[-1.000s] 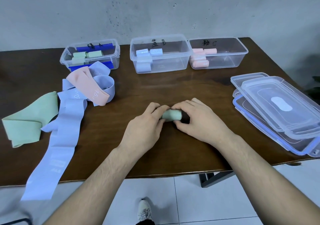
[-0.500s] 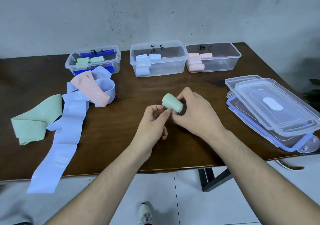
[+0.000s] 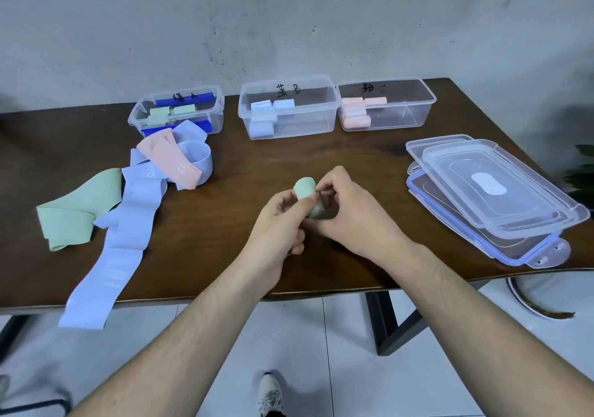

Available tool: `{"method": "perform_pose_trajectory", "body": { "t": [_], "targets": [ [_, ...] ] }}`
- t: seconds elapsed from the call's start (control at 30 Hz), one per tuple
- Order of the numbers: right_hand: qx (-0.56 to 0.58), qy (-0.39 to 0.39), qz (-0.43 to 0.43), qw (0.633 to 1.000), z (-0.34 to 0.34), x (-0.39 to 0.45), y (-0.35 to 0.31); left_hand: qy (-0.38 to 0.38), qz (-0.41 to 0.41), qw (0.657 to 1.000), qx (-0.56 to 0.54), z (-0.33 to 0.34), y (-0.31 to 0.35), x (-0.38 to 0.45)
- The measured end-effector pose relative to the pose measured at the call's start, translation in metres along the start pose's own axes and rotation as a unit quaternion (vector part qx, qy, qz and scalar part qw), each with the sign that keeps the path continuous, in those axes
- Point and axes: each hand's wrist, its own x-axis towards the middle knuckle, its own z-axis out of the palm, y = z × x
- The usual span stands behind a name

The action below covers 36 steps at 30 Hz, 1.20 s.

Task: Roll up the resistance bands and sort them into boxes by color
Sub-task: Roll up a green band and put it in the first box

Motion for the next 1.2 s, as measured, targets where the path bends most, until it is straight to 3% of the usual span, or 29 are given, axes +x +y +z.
{"method": "perform_pose_trajectory", "body": {
  "t": [0.2, 0.43, 0.63, 0.83, 1.0, 1.2],
  "targets": [
    [-0.077, -0.017, -0.097, 0.992, -0.013, 0.007, 0.001, 0.019, -0.008, 1.0, 0.003, 0.003, 0.002, -0.007],
    [0.032, -0.048, -0.079, 0.995, -0.012, 0.012, -0.001, 0.016, 0.007, 1.0, 0.018, -0.007, 0.013, -0.008],
    [0.01, -0.071, -0.084, 0.994, -0.009, 0.026, -0.005, 0.009, -0.012, 0.999, 0.043, -0.015, 0.021, 0.001],
    [-0.031, -0.01, -0.058, 0.998, 0.001, 0.051, -0.018, -0.036, 0.011, 0.997, 0.061, -0.036, 0.036, 0.021],
    [-0.03, 0.062, -0.035, 0.997, 0.02, 0.086, -0.034, -0.003, -0.007, 0.999, 0.042, -0.059, 0.054, 0.047],
    [-0.017, 0.087, -0.051, 0.995, 0.039, 0.129, -0.054, 0.004, 0.025, 0.993, 0.114, -0.095, 0.081, 0.081]
  ]
}}
